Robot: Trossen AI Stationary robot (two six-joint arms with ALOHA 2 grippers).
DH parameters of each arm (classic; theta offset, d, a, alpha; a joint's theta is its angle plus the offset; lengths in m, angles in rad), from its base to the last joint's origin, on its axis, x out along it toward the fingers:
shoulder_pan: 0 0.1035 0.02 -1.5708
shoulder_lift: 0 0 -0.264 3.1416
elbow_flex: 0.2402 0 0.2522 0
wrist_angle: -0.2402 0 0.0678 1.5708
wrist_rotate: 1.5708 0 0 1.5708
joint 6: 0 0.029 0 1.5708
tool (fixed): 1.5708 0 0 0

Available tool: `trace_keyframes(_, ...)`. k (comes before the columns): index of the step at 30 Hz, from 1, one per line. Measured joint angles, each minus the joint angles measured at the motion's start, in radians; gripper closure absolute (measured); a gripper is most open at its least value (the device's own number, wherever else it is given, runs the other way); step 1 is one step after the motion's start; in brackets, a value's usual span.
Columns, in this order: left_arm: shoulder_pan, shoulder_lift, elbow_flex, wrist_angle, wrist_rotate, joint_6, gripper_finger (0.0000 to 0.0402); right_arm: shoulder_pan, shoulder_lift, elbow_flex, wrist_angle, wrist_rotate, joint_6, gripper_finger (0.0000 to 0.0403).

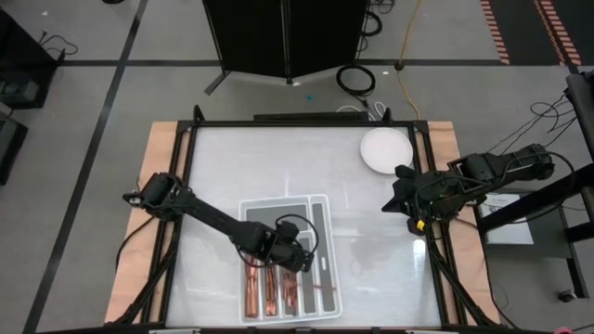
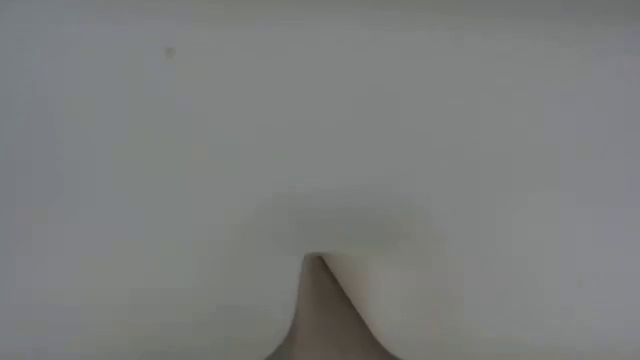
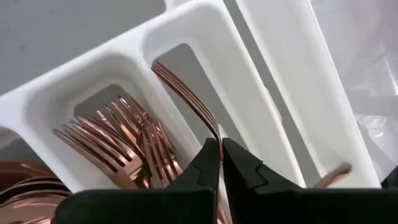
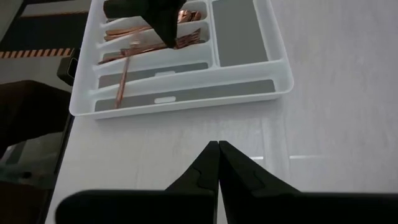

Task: Sort silverware
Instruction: Put the fork into the silverware tray

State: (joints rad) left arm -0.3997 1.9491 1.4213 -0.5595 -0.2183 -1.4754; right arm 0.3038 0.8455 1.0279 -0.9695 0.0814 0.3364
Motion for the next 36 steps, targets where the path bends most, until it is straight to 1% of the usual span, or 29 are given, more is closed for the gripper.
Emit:
trace_keyframes(13, -0.017, -0.011, 0.003, -0.014, -0.015, 0.014, 0.0391, 0.000, 0.000, 0.000, -0.002, -0.004, 0.015, 0.0403)
trace_keyframes(17, -0.029, -0.016, 0.003, -0.112, 0.015, -0.080, 0.0397, 0.000, 0.000, 0.000, -0.003, -0.004, 0.016, 0.0403)
trace_keyframes(19, -0.031, -0.018, 0.003, -0.140, 0.050, -0.123, 0.0397, 0.000, 0.000, 0.000, -0.002, -0.004, 0.015, 0.0403)
trace_keyframes(24, -0.033, -0.018, 0.003, -0.142, 0.131, -0.206, 0.0398, 0.000, 0.000, 0.000, -0.001, -0.004, 0.015, 0.0403)
trace_keyframes(27, -0.035, -0.018, 0.003, -0.139, 0.149, -0.245, 0.0398, 0.000, 0.000, 0.000, 0.002, -0.004, 0.012, 0.0403)
trace_keyframes(30, -0.033, -0.018, 0.003, -0.119, 0.158, -0.252, 0.0387, 0.000, 0.000, 0.000, 0.002, -0.004, 0.012, 0.0403)
trace_keyframes(33, -0.032, -0.018, 0.003, -0.100, 0.157, -0.294, 0.0364, 0.000, 0.000, 0.000, 0.002, -0.004, 0.011, 0.0403)
trace_keyframes(36, -0.033, -0.019, 0.003, -0.091, 0.156, -0.298, 0.0339, 0.000, 0.000, 0.000, 0.001, -0.004, 0.011, 0.0403)
